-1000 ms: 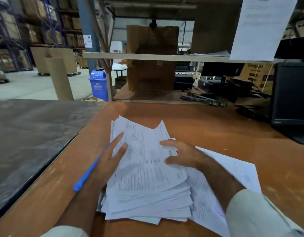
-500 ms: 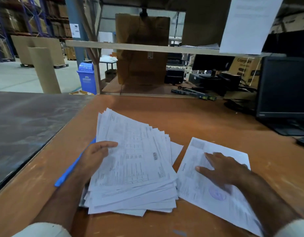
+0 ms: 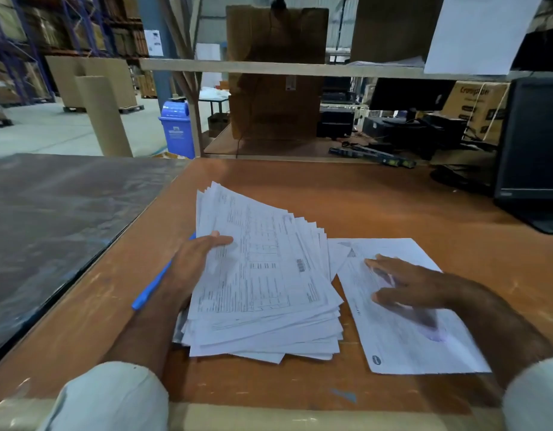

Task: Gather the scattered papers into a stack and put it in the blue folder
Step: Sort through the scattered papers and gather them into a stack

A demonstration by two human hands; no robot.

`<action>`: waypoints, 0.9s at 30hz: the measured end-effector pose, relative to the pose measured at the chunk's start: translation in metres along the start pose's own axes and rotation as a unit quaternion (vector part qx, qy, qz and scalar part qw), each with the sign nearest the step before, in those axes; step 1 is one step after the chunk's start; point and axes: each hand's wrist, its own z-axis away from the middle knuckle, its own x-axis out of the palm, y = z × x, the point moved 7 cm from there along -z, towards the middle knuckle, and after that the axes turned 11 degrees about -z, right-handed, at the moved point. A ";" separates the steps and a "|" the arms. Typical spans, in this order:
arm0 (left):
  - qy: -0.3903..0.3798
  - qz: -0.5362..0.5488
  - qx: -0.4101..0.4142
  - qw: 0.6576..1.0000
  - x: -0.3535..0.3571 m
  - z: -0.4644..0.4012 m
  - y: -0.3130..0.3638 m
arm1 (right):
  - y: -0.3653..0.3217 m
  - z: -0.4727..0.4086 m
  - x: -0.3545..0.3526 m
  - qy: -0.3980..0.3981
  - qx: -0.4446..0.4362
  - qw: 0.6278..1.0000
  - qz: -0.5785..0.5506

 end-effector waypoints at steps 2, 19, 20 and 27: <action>-0.020 0.016 -0.017 1.000 -0.001 -0.005 -0.007 | 0.005 0.005 -0.010 0.044 0.004 0.999 -0.022; -0.013 -0.035 -0.013 0.999 -0.010 -0.062 -0.079 | 0.077 0.029 -0.059 0.190 0.120 0.971 -0.077; -0.002 -0.029 -0.004 1.000 -0.010 -0.043 -0.056 | 0.091 0.030 -0.062 0.198 0.116 0.968 -0.104; 0.026 -0.036 0.063 0.997 -0.007 0.011 0.017 | 0.108 0.023 -0.075 0.298 -0.168 0.922 -0.181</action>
